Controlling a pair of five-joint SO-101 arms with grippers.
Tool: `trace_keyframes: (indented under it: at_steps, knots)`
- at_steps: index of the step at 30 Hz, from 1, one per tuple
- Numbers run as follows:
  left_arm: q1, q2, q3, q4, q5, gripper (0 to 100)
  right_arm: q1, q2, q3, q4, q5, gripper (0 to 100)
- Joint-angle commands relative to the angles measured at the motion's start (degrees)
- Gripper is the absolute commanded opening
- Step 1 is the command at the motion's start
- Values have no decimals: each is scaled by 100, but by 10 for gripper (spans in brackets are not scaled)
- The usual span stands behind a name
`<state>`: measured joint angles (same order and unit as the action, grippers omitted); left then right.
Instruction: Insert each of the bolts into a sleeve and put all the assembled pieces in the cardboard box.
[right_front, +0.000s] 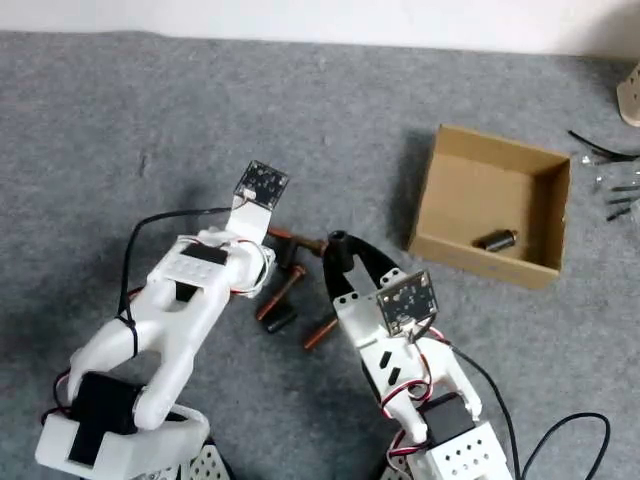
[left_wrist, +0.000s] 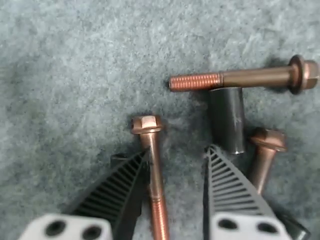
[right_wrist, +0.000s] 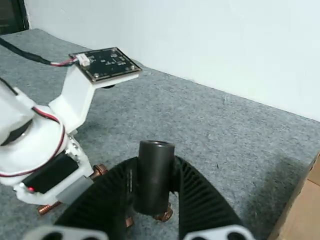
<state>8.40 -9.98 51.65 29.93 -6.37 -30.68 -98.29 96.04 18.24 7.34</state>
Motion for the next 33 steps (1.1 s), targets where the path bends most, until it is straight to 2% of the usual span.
trace_keyframes:
  at_steps: [1, 4, 17, 24, 28, 30, 33]
  knots:
    - [-163, 4, -224, 35, 18, 168, 75, -66, 743, 22, 62, 4]
    - [-347, 4, -224, 53, 26, 168, 75, -66, 743, 22, 62, 4]
    - [-215, 259, -558, 484, 35, 168, 75, -66, 743, 22, 62, 4]
    - [-242, 1305, -1745, 1609, 35, 168, 75, -66, 743, 22, 62, 4]
    - [-233, 1473, -1842, 1723, 35, 167, 75, -66, 752, 31, 62, 4]
    - [-242, 1473, -1842, 1732, 35, 139, 75, -66, 752, 31, 62, 4]
    - [-242, 1473, -1842, 1732, 26, 2, 75, -66, 752, 31, 62, 4]
